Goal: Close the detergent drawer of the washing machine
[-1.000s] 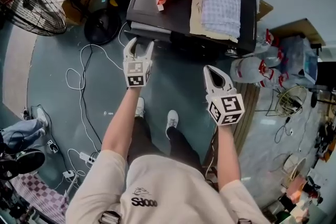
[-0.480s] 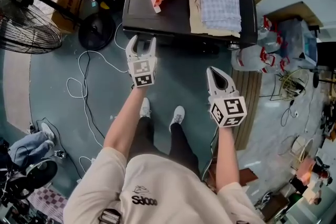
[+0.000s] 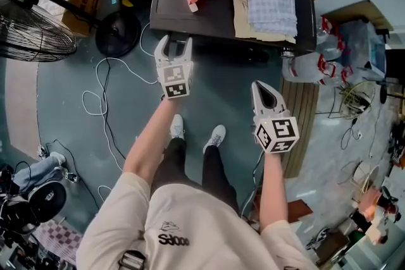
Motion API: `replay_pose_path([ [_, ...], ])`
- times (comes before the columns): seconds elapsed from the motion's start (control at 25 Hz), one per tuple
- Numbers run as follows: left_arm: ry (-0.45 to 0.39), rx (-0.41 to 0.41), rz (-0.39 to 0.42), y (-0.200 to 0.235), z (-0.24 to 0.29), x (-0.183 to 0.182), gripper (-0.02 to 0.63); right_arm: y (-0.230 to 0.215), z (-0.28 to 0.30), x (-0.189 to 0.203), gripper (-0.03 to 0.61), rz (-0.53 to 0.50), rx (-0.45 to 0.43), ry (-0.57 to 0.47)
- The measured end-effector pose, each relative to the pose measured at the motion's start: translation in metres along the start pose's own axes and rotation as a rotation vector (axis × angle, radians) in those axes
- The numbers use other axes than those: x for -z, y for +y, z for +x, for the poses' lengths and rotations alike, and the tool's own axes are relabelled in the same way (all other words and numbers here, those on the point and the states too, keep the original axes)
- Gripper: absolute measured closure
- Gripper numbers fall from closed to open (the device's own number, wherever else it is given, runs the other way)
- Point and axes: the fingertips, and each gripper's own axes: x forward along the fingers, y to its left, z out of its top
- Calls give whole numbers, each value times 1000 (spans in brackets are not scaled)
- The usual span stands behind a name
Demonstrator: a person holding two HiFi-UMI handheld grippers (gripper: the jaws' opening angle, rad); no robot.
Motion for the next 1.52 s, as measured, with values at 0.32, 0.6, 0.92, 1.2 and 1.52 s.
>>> replay_pose_path([
  [0.32,-15,-7,7,0,1,1,347,-20,-9,-1,572,22,35,-2],
  [0.6,142,53,33,1,-10,2,370,-22,-46,-24,572,-40,92,-32],
  [0.92,105,152,85,-12,-64,-57,514,-12,-102,-70,572,-108,103,-120],
  [1.2,8,271,179,-30,-129,-137,595,-1,-134,-132,572,-167,99,-226],
  [1.52,-112,290,259,-34,-191,-213,596,21,-143,-188,572,-248,90,-289],
])
